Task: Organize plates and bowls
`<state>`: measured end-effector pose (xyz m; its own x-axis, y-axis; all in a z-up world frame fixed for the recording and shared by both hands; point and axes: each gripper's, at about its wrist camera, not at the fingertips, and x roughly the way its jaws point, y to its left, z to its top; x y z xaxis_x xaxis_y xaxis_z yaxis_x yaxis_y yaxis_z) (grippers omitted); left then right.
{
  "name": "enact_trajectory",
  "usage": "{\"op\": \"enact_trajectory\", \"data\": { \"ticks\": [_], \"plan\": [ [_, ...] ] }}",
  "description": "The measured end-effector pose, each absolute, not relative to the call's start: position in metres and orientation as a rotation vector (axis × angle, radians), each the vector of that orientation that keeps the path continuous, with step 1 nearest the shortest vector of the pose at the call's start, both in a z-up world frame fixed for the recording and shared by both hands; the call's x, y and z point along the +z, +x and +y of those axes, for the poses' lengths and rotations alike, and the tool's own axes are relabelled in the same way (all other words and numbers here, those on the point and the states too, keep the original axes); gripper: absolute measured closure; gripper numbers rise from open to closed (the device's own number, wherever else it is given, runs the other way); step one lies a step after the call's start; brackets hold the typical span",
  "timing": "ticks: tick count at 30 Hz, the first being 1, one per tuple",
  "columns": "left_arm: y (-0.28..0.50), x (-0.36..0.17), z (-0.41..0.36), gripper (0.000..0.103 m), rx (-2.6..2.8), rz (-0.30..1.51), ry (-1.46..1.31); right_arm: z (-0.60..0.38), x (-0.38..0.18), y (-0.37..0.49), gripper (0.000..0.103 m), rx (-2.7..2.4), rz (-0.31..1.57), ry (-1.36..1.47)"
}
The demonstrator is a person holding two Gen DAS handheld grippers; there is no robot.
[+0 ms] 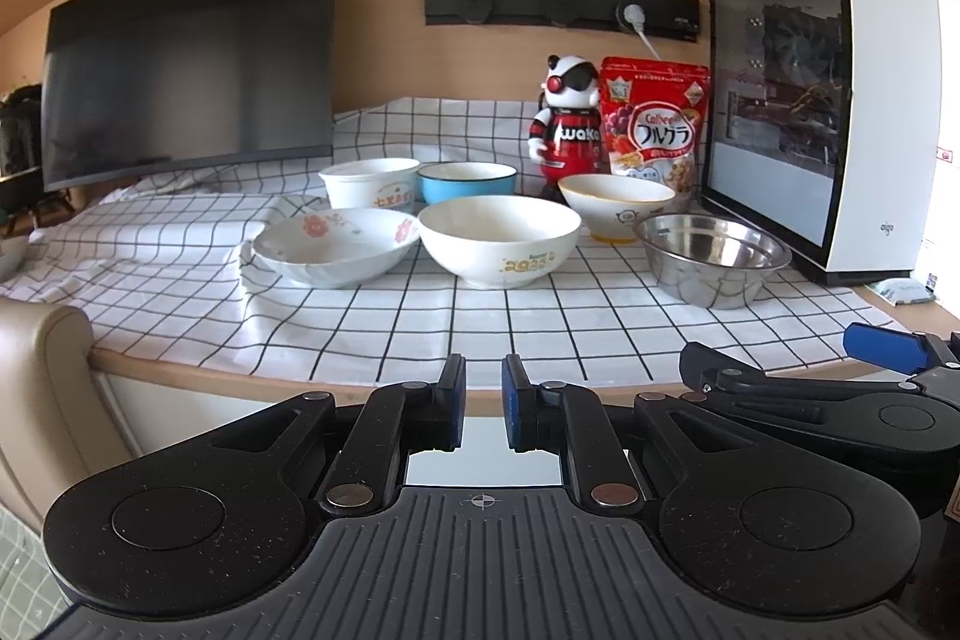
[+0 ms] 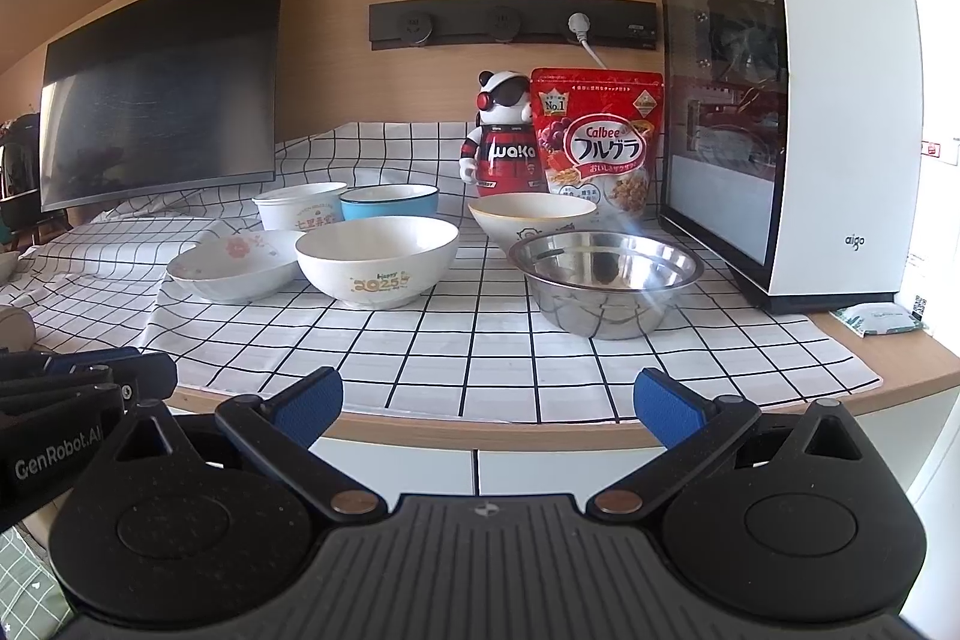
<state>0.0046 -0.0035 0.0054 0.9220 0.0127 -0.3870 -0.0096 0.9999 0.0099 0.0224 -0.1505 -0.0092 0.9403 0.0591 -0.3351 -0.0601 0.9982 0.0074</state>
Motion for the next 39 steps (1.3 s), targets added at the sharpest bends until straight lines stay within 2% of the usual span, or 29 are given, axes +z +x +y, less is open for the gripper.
{"op": "enact_trajectory", "data": {
  "ticks": [23,39],
  "plan": [
    [0.025,0.011,0.007,0.089,0.024,0.423,0.000,-0.144,-0.006,0.042,0.000,0.065,0.361,0.006],
    [0.107,0.042,0.086,0.087,0.037,0.540,-0.176,-0.110,0.038,0.115,0.000,0.212,0.364,-0.026]
  ]
}}
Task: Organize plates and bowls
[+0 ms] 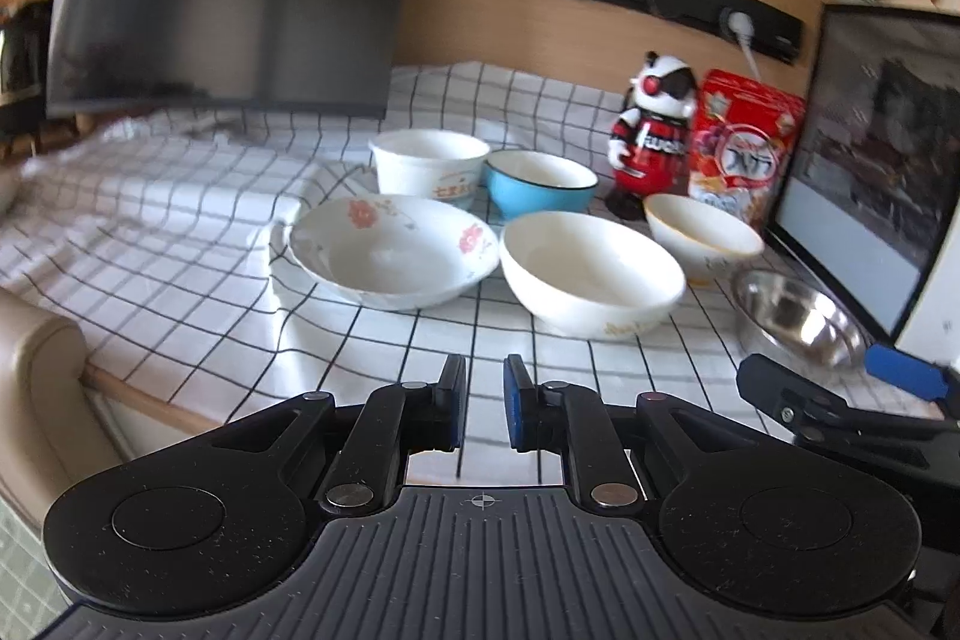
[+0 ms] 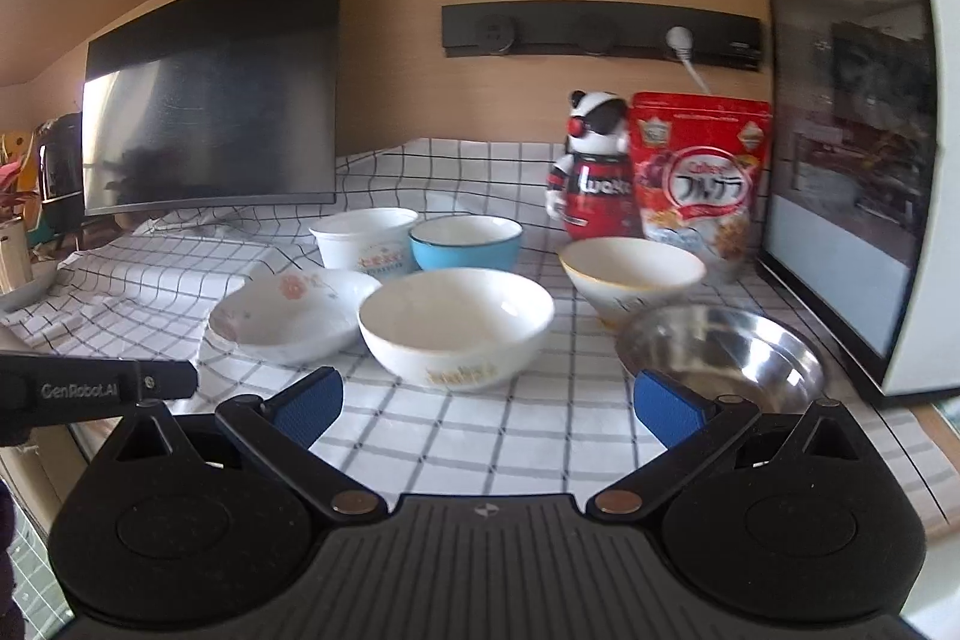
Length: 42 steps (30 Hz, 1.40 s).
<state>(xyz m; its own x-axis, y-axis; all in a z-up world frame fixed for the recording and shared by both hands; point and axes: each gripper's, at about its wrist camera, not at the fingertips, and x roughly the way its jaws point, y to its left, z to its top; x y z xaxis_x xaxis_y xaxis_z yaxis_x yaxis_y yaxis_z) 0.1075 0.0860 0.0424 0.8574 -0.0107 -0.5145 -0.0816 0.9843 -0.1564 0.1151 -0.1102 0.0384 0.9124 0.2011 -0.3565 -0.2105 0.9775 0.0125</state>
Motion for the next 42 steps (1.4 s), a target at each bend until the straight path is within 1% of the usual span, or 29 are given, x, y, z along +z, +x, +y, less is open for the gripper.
{"op": "enact_trajectory", "data": {
  "ticks": [5,8,11,15,17,20,22,26,29,32,34,39,42],
  "plan": [
    [0.162,0.043,0.117,0.087,-0.012,0.696,-0.291,-0.091,0.053,0.158,0.000,0.219,0.379,-0.034],
    [0.196,0.033,0.132,0.087,-0.068,0.819,-0.355,-0.084,0.062,0.186,0.000,0.210,0.427,-0.005],
    [0.222,0.023,0.141,0.087,-0.142,0.899,-0.396,-0.083,0.067,0.217,0.000,0.213,0.553,0.052],
    [0.239,0.021,0.147,0.087,-0.287,0.884,-0.377,-0.090,0.068,0.247,0.000,0.211,0.715,0.150],
    [0.250,0.014,0.154,0.087,-0.414,0.890,-0.445,-0.097,0.067,0.260,0.000,0.226,0.770,0.209],
    [0.269,-0.002,0.161,0.087,-0.458,0.996,-0.590,-0.103,0.069,0.282,0.000,0.248,0.869,0.277],
    [0.273,-0.003,0.164,0.087,-0.400,0.990,-0.632,-0.102,0.075,0.297,0.000,0.254,0.915,0.236],
    [0.282,0.010,0.169,0.087,-0.332,0.930,-0.712,-0.090,0.092,0.326,0.000,0.359,0.896,0.009],
    [0.296,0.018,0.169,0.087,-0.292,0.935,-0.752,-0.083,0.096,0.355,0.000,0.525,0.918,-0.162],
    [0.305,0.023,0.160,0.087,-0.210,0.937,-0.734,-0.079,0.097,0.384,0.000,0.652,0.897,-0.261],
    [0.306,0.022,0.152,0.087,-0.122,0.949,-0.739,-0.081,0.093,0.407,0.000,0.707,0.917,-0.236],
    [0.306,0.012,0.133,0.087,0.011,0.953,-0.765,-0.083,0.070,0.468,0.000,0.840,1.062,-0.066],
    [0.304,0.006,0.125,0.086,0.062,0.946,-0.816,-0.077,0.055,0.486,0.000,0.881,1.105,-0.060]
  ]
}}
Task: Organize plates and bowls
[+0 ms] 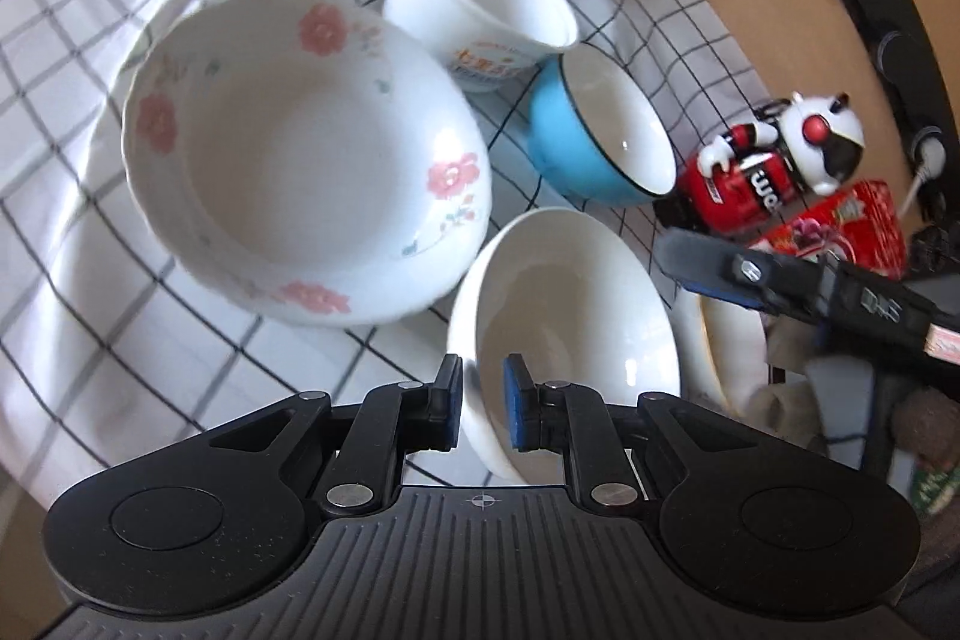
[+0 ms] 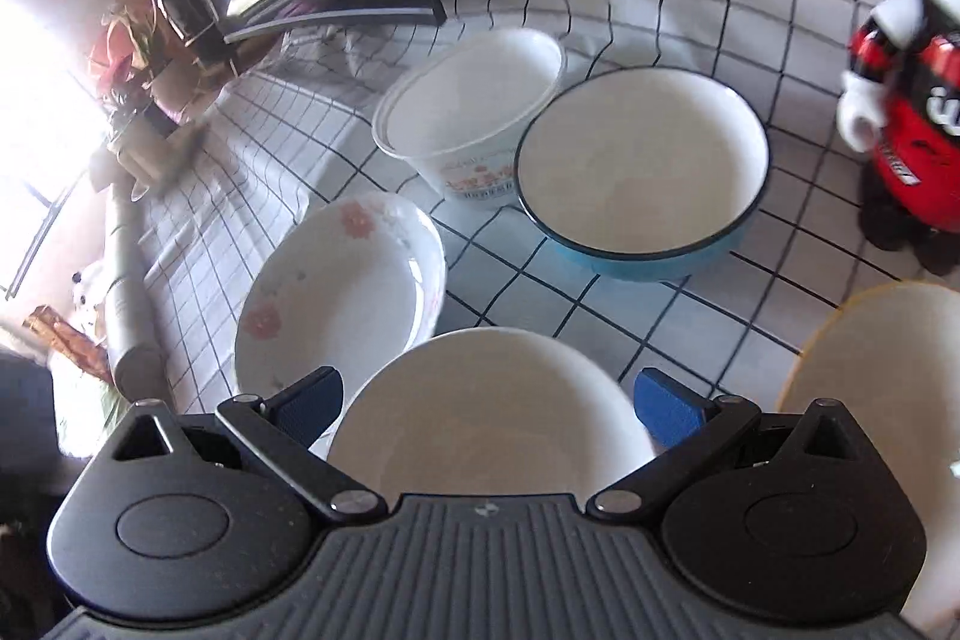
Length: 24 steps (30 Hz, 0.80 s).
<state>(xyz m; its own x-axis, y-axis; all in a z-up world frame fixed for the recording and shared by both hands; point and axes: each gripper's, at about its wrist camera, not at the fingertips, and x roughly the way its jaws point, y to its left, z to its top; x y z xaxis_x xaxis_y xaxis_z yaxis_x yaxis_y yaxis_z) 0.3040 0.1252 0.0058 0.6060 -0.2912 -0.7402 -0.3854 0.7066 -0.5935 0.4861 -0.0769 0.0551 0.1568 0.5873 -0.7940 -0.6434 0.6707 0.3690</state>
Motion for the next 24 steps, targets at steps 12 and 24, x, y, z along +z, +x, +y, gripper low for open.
{"op": "enact_trajectory", "data": {
  "ticks": [12,24],
  "plan": [
    [0.316,-0.003,0.111,0.081,0.126,0.975,-0.772,-0.062,0.019,0.501,0.000,0.907,1.203,-0.086],
    [0.304,-0.012,0.116,0.080,0.050,1.098,-0.642,-0.066,0.016,0.464,0.000,0.898,1.246,0.004]
  ]
}}
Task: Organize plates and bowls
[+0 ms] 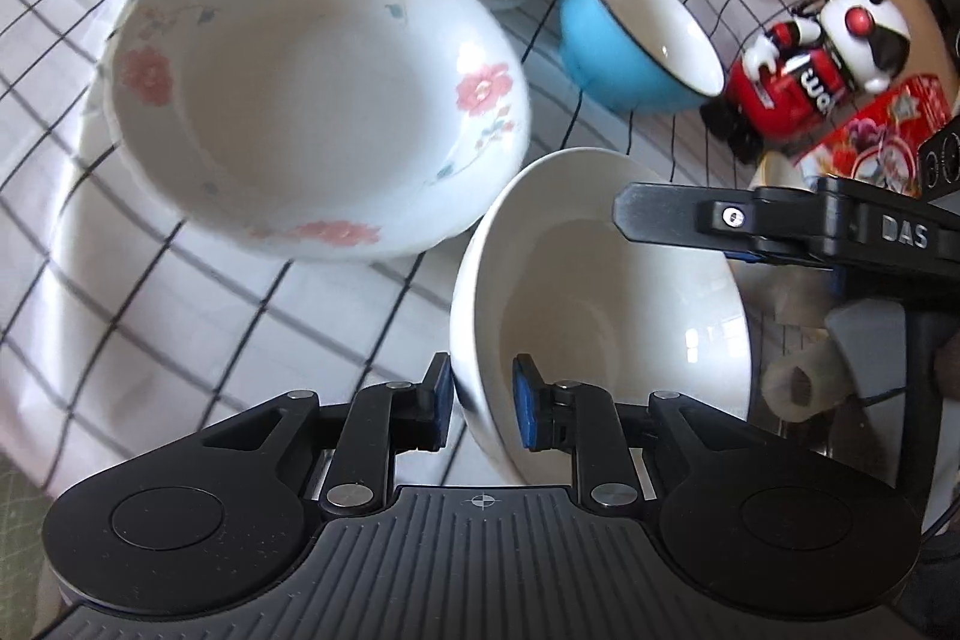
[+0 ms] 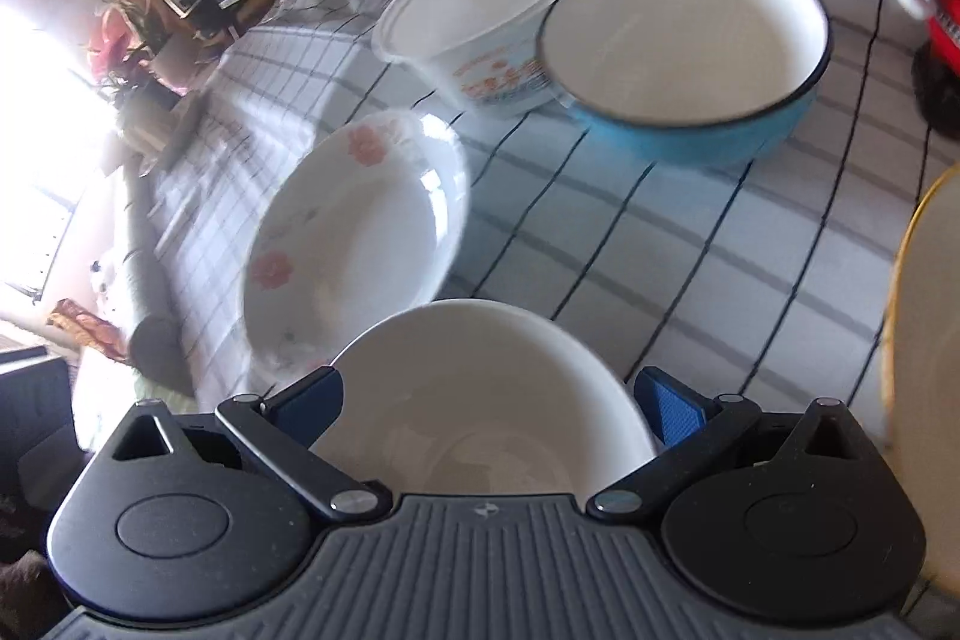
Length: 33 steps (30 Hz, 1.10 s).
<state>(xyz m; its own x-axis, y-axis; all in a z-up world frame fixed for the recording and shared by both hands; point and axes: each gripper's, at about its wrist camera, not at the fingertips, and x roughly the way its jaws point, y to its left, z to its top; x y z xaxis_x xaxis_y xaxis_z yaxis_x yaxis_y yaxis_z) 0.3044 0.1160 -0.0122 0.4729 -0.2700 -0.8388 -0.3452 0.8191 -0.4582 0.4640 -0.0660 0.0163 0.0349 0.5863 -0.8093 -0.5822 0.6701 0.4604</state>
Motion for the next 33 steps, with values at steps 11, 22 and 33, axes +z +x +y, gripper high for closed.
{"op": "enact_trajectory", "data": {
  "ticks": [11,22,33],
  "plan": [
    [0.287,-0.019,0.123,0.080,0.056,1.157,-0.656,-0.054,-0.009,0.447,0.000,0.910,1.376,-0.076],
    [0.283,-0.022,0.125,0.083,0.110,1.127,-0.725,-0.044,-0.016,0.443,0.000,0.942,1.411,-0.174],
    [0.286,-0.022,0.125,0.083,0.102,1.138,-0.717,-0.048,-0.018,0.459,0.000,0.885,1.498,-0.074]
  ]
}}
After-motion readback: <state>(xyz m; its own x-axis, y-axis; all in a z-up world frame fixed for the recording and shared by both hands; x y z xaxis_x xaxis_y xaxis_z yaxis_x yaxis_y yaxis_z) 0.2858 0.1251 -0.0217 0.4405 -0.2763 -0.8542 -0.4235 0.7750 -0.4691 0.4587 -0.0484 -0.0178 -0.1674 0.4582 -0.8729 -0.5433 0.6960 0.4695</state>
